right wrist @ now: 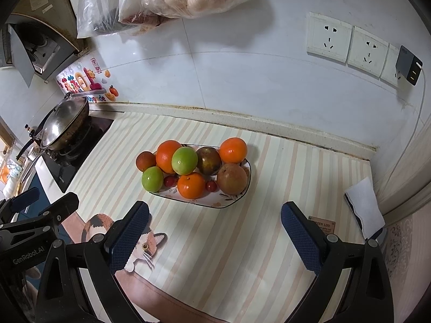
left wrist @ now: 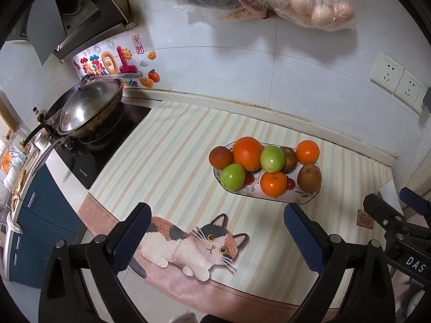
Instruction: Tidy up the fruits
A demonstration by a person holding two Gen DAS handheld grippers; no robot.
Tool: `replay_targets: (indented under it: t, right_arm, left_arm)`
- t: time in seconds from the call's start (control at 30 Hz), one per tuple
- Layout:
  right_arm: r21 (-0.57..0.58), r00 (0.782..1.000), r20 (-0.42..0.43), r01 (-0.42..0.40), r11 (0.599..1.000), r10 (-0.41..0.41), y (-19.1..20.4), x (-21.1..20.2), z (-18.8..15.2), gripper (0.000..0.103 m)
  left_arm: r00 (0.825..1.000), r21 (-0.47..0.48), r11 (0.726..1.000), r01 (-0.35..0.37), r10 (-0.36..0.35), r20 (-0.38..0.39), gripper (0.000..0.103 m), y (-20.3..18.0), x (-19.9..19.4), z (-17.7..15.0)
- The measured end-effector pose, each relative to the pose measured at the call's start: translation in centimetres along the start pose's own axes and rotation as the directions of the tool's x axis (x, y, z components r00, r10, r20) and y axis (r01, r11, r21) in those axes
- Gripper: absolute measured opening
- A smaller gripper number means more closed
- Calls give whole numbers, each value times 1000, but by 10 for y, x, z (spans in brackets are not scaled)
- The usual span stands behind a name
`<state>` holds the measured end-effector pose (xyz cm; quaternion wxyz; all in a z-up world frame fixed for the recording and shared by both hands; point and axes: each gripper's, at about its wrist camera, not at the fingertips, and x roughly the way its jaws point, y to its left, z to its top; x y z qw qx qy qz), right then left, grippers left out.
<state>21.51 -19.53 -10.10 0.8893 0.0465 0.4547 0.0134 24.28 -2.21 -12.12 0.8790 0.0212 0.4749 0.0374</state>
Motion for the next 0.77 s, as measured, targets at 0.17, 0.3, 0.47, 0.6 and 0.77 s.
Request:
replay_targets:
  t: [0.17, 0.3, 0.47, 0.6, 0.77]
  right_arm:
    - [0, 1000, 0, 0, 1000, 0, 0, 1, 0, 100]
    - [6, 1000, 3, -4, 1000, 4, -1, -1, -2, 100]
    - [15, 1000, 6, -2, 1000, 2, -1, -4, -6, 100]
    - [13, 1000, 4, -4, 1000, 4, -3, -3, -5, 100]
    - [17, 1000, 4, -5, 1000, 5, -2, -4, -8, 100]
  left_arm:
    - [1000, 0, 1000, 2, -2, 1, 101, -1, 0, 0]
    - [1000, 0, 1000, 1, -1, -2, 101, -1, -1, -1]
    - [1000, 2, 1000, 4, -4, -4, 101, -1, -5, -3]
    - [1000, -1, 1000, 10, -10, -9, 101, -1, -7, -5]
    - [1000, 0, 1000, 18, -18, -1, 101, -2, -9, -7]
